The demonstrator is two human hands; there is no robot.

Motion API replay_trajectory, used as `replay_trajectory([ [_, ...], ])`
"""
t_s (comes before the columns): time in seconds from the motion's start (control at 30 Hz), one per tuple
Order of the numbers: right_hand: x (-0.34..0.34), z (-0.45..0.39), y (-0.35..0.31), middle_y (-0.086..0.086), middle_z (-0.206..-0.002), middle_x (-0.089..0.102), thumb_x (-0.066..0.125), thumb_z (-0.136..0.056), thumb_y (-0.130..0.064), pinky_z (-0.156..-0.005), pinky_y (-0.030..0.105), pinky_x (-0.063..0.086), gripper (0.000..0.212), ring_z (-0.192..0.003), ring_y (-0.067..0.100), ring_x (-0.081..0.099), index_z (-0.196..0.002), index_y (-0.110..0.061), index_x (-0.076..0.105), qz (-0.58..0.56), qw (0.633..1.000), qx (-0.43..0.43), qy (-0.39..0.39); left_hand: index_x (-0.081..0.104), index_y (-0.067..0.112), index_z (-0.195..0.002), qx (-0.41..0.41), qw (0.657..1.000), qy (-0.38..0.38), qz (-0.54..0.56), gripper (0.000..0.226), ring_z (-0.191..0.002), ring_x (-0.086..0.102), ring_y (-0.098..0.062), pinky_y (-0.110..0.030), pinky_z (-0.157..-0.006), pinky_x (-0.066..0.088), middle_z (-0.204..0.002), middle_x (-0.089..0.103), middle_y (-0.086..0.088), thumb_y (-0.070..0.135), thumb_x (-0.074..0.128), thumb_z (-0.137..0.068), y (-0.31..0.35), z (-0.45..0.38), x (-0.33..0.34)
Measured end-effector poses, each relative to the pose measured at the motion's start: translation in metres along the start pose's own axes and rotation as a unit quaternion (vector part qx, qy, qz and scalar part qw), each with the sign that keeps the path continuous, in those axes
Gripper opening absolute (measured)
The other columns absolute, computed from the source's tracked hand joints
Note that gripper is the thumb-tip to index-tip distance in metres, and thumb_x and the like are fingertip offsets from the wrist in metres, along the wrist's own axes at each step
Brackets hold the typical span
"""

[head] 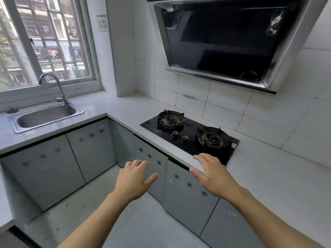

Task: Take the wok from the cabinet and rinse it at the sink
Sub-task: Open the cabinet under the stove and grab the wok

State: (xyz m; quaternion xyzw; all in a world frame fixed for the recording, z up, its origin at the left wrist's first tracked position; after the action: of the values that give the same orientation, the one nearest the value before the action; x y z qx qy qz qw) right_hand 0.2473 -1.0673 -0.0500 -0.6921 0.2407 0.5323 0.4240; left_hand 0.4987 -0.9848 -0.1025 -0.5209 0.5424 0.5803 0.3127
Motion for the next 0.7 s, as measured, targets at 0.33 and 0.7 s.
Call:
replay_trajectory([
  [0.33,0.033,-0.11,0.013,-0.01,-0.152,0.03,0.038,-0.097,-0.054,-0.111,0.037,0.027,0.056,-0.141,0.013,0.021,-0.147,-0.028,0.032,-0.019,0.998,0.056,0.009,0.042,0.037,-0.137,0.028,0.999,-0.034,0.003,0.066,-0.132,0.037,-0.018,-0.041,-0.104,0.036,-0.143,0.046,0.011,0.075,0.035,-0.084,-0.053,-0.115,0.02],
  [0.7,0.077,-0.251,0.048,-0.01,-0.151,0.031,0.037,-0.097,-0.055,-0.109,0.038,0.03,0.057,-0.14,0.015,0.024,-0.146,-0.027,0.033,-0.041,0.993,0.107,-0.004,0.041,0.037,-0.138,0.097,0.992,-0.078,-0.021,0.068,-0.131,0.037,-0.018,-0.038,-0.102,0.037,-0.141,0.046,0.011,0.076,0.032,-0.083,-0.055,-0.271,0.04],
])
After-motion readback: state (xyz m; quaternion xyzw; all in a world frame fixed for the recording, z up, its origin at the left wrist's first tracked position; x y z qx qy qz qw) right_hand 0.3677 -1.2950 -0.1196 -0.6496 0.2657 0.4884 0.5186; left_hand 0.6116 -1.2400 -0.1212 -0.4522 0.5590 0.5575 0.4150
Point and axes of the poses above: each hand's wrist, its own z-axis away from the middle knuckle, its own x-axis out of the palm, y = z × x, the point moved 3 cm from there along -z, towards the middle knuckle
